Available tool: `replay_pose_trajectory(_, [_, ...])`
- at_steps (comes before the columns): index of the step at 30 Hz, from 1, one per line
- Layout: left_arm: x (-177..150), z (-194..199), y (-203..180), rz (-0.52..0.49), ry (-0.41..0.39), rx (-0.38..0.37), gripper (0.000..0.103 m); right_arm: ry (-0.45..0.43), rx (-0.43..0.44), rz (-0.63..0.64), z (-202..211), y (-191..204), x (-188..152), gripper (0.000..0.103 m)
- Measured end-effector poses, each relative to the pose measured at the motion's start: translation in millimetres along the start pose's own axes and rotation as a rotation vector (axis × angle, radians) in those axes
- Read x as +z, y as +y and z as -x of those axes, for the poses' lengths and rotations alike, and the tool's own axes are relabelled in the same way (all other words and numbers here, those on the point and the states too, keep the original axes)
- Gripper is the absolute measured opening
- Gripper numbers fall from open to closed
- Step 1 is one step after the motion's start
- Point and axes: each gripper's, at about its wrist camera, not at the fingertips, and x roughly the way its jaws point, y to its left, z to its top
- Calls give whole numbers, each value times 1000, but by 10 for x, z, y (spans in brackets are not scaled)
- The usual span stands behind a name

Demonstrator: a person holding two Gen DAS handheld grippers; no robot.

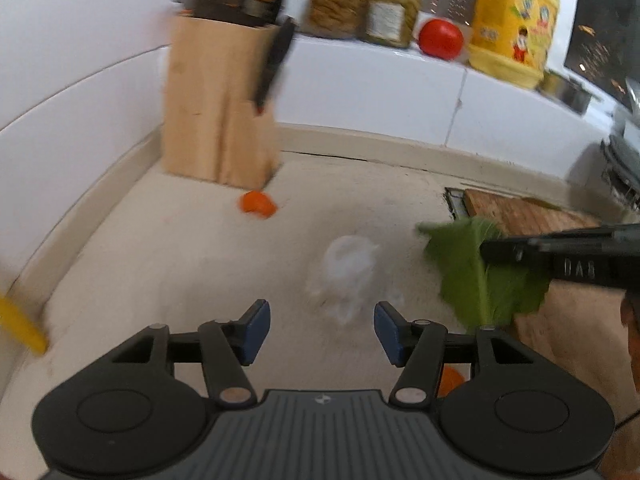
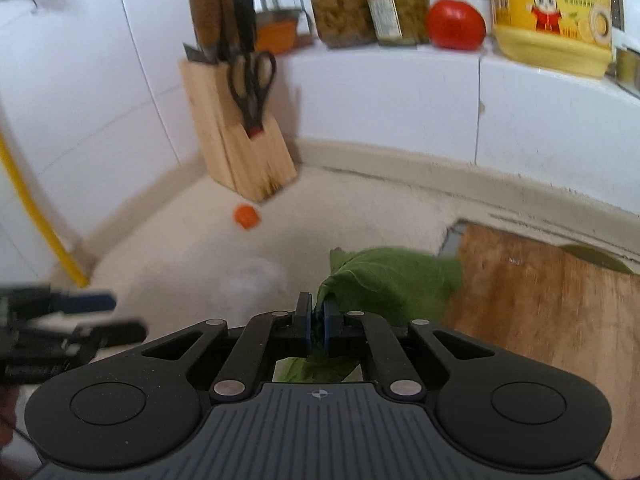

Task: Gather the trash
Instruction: 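Close right tool on lettuce leaf while left tool closes on plastic bag, then carry plastic bag in left tool while right tool carries lettuce leaf to bin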

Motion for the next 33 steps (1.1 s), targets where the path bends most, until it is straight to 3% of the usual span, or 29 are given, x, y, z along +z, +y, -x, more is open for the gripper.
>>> replay_pose_trajectory(2, [93,-174,-35,-15,12,-12,51,21,0,9,-94,-23,-26,24])
replay_pose_trajectory(3, [133,-260,-47,-22,18,-18,52,19,-13,15,-117,-28,-35,36])
replay_pose_trajectory(4, [172,-351,-58,-30,24,-19,52,22,-30,29,-150,-27,-37,62])
replay_pose_trajectory(6, [237,-506,-70,-43,37,-22,53,23,-65,62,-182,-2,-63,85])
replay_pose_trajectory(11, [276,-819,-85,-58,68,15,54,35,-45,95,-257,32,-102,84])
replay_pose_trajectory(12, [267,-869,-92,-58,84,28,51,45,-51,103,-301,48,-106,81])
replay_pose_trajectory(14, [247,-907,-71,-39,110,-1,32,63,-53,106,-395,76,-116,71])
replay_pose_trajectory(16, [212,-849,-54,-39,112,-7,28,111,-10,64,-513,56,-121,23])
replay_pose_trajectory(17, [194,-813,-45,-45,115,-2,27,136,1,32,-564,31,-119,19])
replay_pose_trajectory(21, [78,-517,158,10,121,-33,24,131,30,-14,-507,27,-112,11])
replay_pose_trajectory(26, [-100,-120,389,38,84,8,26,90,108,-2,-301,90,-98,11])
replay_pose_trajectory(30, [-145,-104,464,42,89,71,36,137,48,13,-490,99,-131,34])
replay_pose_trajectory(31, [-146,-113,481,53,88,69,39,139,36,14,-510,100,-139,58])
replay_pose_trajectory(33, [-157,-136,498,77,81,68,45,138,14,36,-516,119,-152,85])
